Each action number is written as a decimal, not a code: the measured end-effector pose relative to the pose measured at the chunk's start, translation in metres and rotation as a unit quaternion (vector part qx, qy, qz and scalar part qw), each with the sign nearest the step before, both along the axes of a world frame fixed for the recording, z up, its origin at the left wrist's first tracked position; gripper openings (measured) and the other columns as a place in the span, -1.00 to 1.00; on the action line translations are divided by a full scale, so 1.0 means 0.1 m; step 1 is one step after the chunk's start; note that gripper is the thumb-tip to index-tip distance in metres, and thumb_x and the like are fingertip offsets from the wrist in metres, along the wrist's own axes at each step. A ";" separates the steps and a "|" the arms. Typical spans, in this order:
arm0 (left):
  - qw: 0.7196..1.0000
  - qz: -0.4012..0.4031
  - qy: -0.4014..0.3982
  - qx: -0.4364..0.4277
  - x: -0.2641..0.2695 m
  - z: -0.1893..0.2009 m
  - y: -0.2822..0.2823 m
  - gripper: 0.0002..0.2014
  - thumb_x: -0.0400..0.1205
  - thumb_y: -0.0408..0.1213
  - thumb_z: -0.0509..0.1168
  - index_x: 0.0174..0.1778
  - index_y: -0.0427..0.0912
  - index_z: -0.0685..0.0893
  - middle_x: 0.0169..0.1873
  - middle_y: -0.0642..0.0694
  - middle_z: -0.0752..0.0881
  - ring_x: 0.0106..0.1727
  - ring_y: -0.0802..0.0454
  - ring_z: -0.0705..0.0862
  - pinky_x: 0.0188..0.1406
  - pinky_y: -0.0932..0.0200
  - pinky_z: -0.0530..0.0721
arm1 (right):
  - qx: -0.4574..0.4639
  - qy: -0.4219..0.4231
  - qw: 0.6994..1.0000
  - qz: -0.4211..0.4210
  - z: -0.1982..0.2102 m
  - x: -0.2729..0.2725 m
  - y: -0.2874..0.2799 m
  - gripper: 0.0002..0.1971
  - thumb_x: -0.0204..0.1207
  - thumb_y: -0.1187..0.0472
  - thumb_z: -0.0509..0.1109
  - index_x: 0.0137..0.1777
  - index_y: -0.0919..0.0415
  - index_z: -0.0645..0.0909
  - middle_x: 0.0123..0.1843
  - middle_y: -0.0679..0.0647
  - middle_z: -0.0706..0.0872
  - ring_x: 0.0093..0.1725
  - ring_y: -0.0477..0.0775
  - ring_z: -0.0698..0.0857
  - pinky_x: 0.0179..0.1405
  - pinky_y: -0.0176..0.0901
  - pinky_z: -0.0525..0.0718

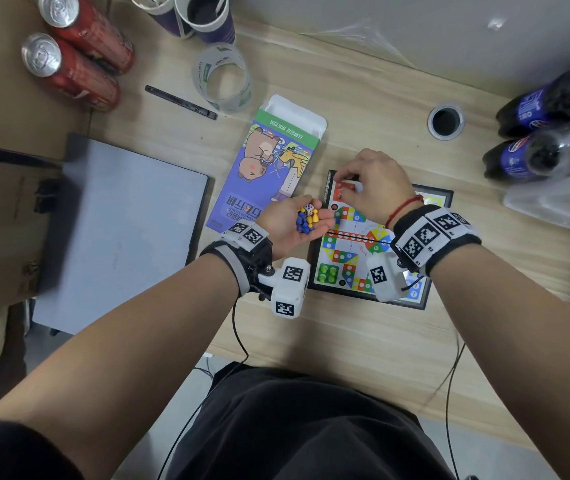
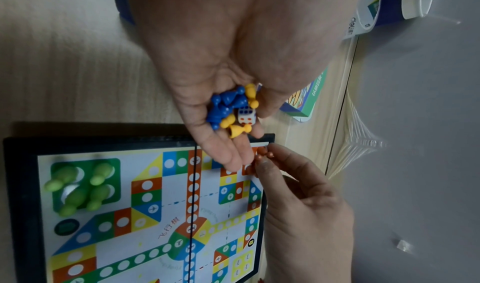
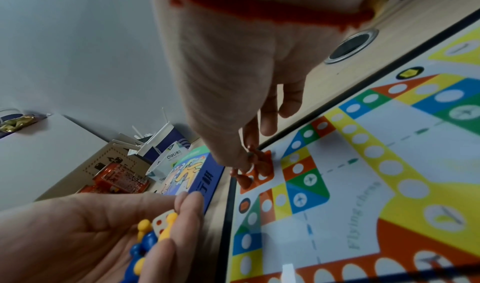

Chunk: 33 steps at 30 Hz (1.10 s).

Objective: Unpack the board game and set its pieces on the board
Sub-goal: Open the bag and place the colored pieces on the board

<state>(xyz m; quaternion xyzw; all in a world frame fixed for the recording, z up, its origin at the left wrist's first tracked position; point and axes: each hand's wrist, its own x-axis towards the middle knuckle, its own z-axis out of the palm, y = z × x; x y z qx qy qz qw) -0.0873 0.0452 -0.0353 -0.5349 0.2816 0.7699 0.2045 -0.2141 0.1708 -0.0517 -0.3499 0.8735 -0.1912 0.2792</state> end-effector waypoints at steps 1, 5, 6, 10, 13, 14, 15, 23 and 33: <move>1.000 0.000 -0.001 0.000 0.00 0.00 0.00 -0.63 0.80 -0.20 0.03 -0.24 -0.23 0.59 -0.40 -0.13 0.79 -0.22 -0.05 0.78 0.17 0.08 0.64 | -0.004 -0.007 1.000 -0.001 0.01 0.00 0.00 -0.76 0.39 0.20 0.41 0.03 0.00 0.76 -0.03 0.06 0.66 0.04 0.14 0.62 -0.02 -0.06 0.62; 1.000 0.001 0.001 -0.001 0.00 0.00 0.00 -0.64 0.79 -0.20 0.04 -0.24 -0.23 0.59 -0.40 -0.13 0.79 -0.26 -0.03 0.79 0.14 0.08 0.66 | -0.012 -0.025 1.000 0.000 0.02 0.02 0.00 -0.76 0.42 0.22 0.34 -0.03 -0.05 0.78 0.00 0.04 0.63 0.07 0.12 0.61 0.04 -0.02 0.64; 1.000 0.000 0.000 -0.002 0.00 0.00 0.00 -0.64 0.79 -0.20 0.04 -0.24 -0.23 0.59 -0.40 -0.13 0.79 -0.26 -0.03 0.79 0.10 0.10 0.68 | -0.010 -0.025 1.000 0.000 0.02 0.02 0.00 -0.75 0.42 0.22 0.32 -0.04 -0.04 0.78 0.00 0.04 0.63 0.07 0.12 0.61 0.04 -0.02 0.64; 1.000 -0.007 -0.005 -0.001 0.00 0.01 -0.01 -0.64 0.80 -0.19 0.02 -0.23 -0.22 0.59 -0.39 -0.12 0.80 -0.30 0.00 0.81 -0.10 0.17 0.75 | -0.017 -0.026 0.999 -0.013 0.03 0.03 0.02 -0.72 0.41 0.28 0.32 0.03 0.05 0.78 0.02 0.10 0.65 0.05 0.14 0.62 0.02 -0.15 0.56; 1.000 -0.007 -0.006 -0.003 -0.01 0.02 -0.01 -0.64 0.80 -0.19 0.03 -0.23 -0.23 0.59 -0.38 -0.13 0.80 -0.27 -0.02 0.80 -0.08 0.17 0.75 | -0.031 -0.033 0.999 -0.028 0.04 0.00 0.06 -0.70 0.37 0.30 0.34 0.06 0.08 0.75 0.00 0.10 0.65 -0.09 0.07 0.62 -0.01 -0.13 0.59; 1.000 -0.008 -0.005 -0.002 -0.01 0.02 -0.01 -0.64 0.80 -0.19 0.03 -0.22 -0.23 0.59 -0.38 -0.13 0.80 -0.25 -0.03 0.79 -0.05 0.16 0.74 | -0.037 -0.037 0.998 -0.035 0.04 -0.02 0.09 -0.71 0.36 0.32 0.35 0.04 0.09 0.74 -0.02 0.09 0.65 -0.16 0.01 0.60 -0.01 -0.10 0.62; 1.000 -0.007 -0.006 -0.001 -0.01 0.03 -0.01 -0.64 0.80 -0.19 0.03 -0.23 -0.23 0.59 -0.38 -0.13 0.80 -0.24 -0.03 0.79 -0.04 0.15 0.74 | -0.041 -0.040 0.998 -0.042 0.04 -0.03 0.11 -0.72 0.35 0.34 0.35 0.03 0.09 0.74 -0.03 0.08 0.66 -0.21 -0.04 0.58 -0.02 -0.10 0.64; 1.000 -0.006 -0.002 0.006 -0.01 0.05 0.01 -0.65 0.80 -0.19 0.04 -0.22 -0.23 0.59 -0.38 -0.14 0.79 -0.16 -0.07 0.77 0.03 0.12 0.71 | -0.034 -0.037 0.998 -0.027 0.01 -0.05 0.17 -0.81 0.41 0.31 0.44 -0.04 0.06 0.76 -0.08 0.06 0.66 -0.27 -0.05 0.60 -0.09 -0.10 0.66; 0.999 -0.004 0.030 0.029 -0.06 0.15 0.11 -0.71 0.76 -0.22 0.11 0.07 -0.37 0.65 -0.11 -0.25 0.74 -0.21 -0.07 0.78 0.06 0.05 0.76 | -0.102 -0.024 0.994 -0.018 0.36 0.17 0.17 -0.89 0.40 0.22 0.47 -0.09 0.07 0.74 -0.15 -0.03 0.68 -0.31 -0.14 0.58 -0.14 -0.25 0.58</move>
